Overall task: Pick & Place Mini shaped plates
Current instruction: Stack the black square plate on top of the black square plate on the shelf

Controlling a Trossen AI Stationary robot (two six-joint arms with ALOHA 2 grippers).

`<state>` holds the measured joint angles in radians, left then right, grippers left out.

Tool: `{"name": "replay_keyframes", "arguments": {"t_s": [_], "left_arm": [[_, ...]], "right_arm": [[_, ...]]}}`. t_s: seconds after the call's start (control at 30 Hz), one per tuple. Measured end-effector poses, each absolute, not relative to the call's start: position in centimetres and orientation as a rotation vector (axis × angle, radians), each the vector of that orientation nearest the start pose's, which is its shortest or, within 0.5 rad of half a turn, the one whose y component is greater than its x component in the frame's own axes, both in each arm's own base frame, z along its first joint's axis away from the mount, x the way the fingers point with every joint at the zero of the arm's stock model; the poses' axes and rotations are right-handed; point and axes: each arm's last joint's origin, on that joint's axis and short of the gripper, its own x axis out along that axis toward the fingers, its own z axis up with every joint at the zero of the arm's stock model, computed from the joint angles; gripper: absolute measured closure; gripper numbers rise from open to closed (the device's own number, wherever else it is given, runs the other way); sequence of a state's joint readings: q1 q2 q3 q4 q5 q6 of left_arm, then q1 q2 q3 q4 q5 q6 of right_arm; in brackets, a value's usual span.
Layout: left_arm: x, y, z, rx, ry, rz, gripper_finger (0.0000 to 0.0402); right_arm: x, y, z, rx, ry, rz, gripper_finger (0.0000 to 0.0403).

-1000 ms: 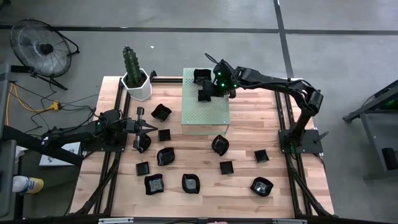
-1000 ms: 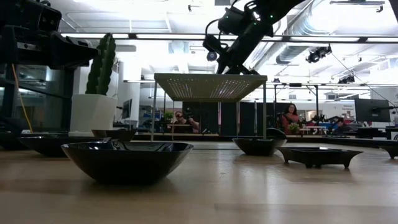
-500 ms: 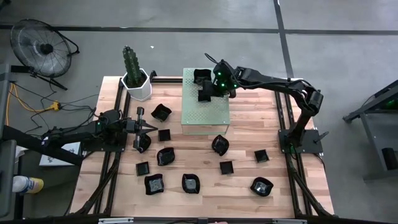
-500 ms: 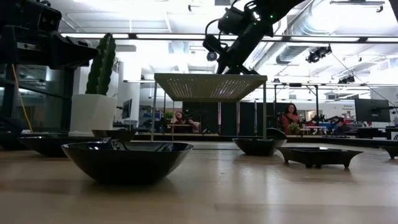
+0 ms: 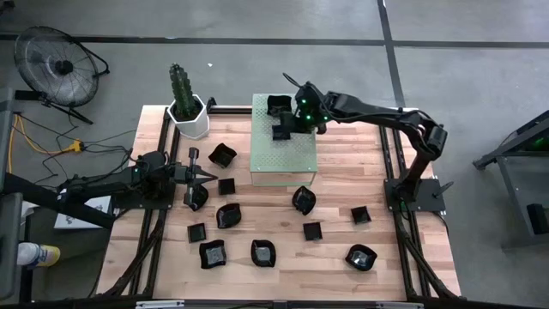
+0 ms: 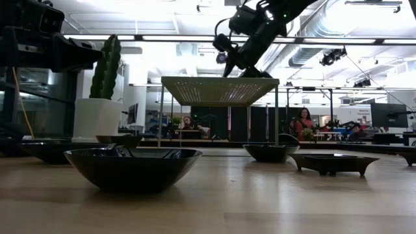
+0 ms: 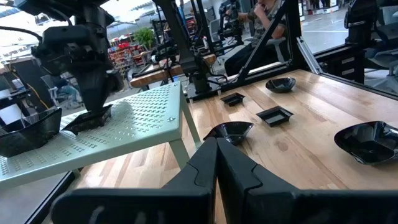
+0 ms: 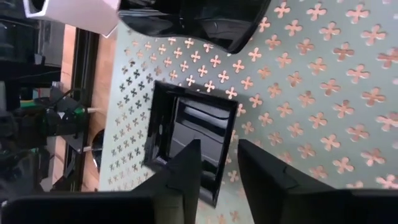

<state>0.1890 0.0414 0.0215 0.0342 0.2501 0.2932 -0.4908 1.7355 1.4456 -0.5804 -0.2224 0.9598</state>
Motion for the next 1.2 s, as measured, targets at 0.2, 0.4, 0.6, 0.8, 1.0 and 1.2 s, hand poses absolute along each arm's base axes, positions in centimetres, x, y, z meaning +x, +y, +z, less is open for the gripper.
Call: {"name": "replay_keyframes", "arguments": {"t_s": [0.2,0.4,0.6,0.8,1.0,1.2], "left_arm": [[9.8,1.1,17.1,0.296,-0.023,-0.058,0.0399],[9.8,1.1,17.1,0.296,-0.023,-0.058,0.0399],[9.8,1.1,17.1,0.296,-0.023,-0.058,0.0399],[9.8,1.1,17.1,0.296,-0.023,-0.058,0.0399],[9.8,1.1,17.1,0.296,-0.023,-0.058,0.0399],[9.8,1.1,17.1,0.296,-0.022,-0.058,0.0399]], "right_arm": [[32.5,-16.2,29.2,1.152,0.673,-0.624,0.0289],[31.2,-14.1,30.7,1.082,0.722,-0.584,0.0288],[29.3,-11.0,30.9,1.06,0.763,-0.541,0.0288],[26.5,-7.6,30.0,1.09,0.775,-0.548,0.0288],[23.4,-4.2,28.4,1.14,0.792,-0.554,0.0288],[20.9,-1.5,26.3,1.208,0.843,-0.555,0.0288]]}}
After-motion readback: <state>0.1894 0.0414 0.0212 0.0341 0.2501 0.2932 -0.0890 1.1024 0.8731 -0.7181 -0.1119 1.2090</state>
